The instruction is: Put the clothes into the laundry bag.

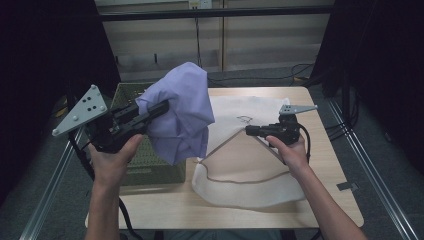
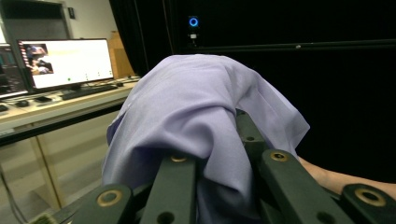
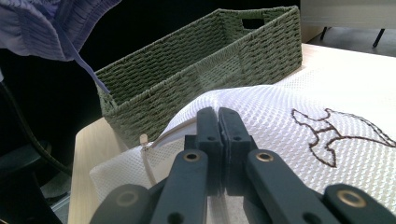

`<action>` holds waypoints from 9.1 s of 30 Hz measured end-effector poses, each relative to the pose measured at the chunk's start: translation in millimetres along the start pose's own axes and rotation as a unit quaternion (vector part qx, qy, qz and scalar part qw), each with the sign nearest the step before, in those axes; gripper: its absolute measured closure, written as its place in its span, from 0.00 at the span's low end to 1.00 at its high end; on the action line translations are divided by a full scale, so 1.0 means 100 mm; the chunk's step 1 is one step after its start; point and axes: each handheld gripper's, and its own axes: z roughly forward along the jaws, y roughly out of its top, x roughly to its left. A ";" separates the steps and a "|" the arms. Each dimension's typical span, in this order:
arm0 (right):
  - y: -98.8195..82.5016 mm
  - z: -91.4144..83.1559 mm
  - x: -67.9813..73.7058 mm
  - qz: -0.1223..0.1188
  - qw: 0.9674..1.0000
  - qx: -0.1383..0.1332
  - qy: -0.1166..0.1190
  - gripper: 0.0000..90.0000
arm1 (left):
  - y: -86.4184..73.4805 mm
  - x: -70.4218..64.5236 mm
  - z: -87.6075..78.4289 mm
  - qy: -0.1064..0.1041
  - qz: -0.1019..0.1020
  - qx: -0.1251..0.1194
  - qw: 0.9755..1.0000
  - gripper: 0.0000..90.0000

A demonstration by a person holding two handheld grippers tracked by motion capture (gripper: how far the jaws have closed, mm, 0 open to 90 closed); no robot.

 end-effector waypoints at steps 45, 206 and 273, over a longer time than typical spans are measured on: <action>-0.01 0.03 -0.01 0.000 1.000 0.004 0.000 0.98 | -0.70 -0.47 1.16 -0.122 -0.023 0.110 0.986 0.89; -0.04 0.06 0.00 -0.009 1.000 0.018 -0.008 0.98 | -2.03 -0.31 1.61 -0.075 -0.033 0.308 0.948 0.79; -0.07 0.07 0.00 -0.007 1.000 0.026 -0.006 0.98 | -2.51 -0.80 1.56 -0.159 -0.006 0.373 0.914 0.28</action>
